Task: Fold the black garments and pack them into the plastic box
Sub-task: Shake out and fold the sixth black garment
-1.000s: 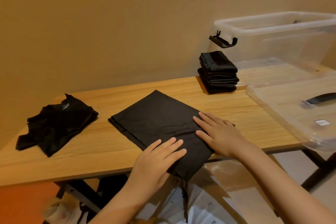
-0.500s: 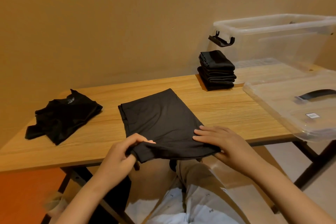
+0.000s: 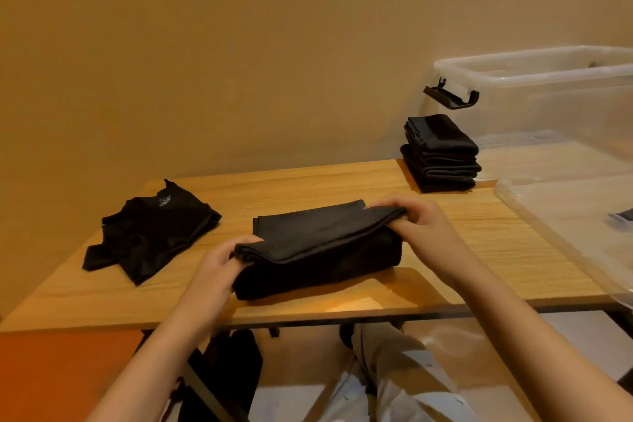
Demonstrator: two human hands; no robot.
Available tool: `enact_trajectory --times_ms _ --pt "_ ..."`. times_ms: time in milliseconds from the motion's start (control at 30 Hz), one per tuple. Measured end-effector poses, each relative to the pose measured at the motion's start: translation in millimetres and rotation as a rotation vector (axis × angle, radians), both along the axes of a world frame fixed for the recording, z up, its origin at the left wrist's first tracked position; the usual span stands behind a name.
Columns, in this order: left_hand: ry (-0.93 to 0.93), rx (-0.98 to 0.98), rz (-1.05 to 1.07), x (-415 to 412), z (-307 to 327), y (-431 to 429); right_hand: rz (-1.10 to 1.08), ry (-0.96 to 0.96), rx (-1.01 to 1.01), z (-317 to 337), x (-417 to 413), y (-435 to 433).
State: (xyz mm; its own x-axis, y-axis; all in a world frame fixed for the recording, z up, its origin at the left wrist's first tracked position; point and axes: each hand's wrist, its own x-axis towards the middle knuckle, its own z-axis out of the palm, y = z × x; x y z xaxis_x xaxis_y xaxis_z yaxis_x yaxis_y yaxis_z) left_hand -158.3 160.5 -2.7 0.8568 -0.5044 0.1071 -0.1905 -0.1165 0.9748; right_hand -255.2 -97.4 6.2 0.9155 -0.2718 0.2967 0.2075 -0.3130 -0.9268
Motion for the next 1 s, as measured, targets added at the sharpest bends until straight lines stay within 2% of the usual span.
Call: enact_trajectory --times_ms 67,133,200,233,300,400,533,600,700,833,900,1000 --pt "0.36 -0.143 0.097 28 2 -11 -0.061 0.11 0.096 7 37 -6" --pt "0.727 -0.201 0.164 50 5 -21 -0.093 0.32 0.098 0 71 -14" --pt "0.888 -0.171 0.15 60 4 -23 -0.143 0.522 0.04 -17 91 -19" --pt "0.91 -0.158 0.123 64 3 -22 -0.198 0.546 0.027 -25 96 -21" --pt "0.904 -0.146 0.093 69 0 -21 -0.295 0.492 0.018 -35 100 -23" --pt "0.844 -0.11 0.12 68 -3 -23 -0.299 0.429 0.002 -39 98 -22" --pt "0.583 0.077 0.168 66 -6 -32 -0.266 0.367 -0.061 -40 95 -22" --pt "0.467 0.073 0.152 66 -4 -35 -0.27 0.28 -0.123 -39 95 -22" --pt "0.386 0.027 0.133 71 0 -37 -0.331 0.219 -0.114 -36 96 -20" --pt "0.473 0.057 0.141 81 -6 -38 -0.393 0.326 -0.234 -42 100 -19" --pt "0.544 0.032 0.161 83 -8 -38 -0.382 0.372 -0.264 -44 101 -21" --pt "0.538 -0.043 0.241 83 -12 -39 -0.359 0.372 -0.266 -45 101 -24"
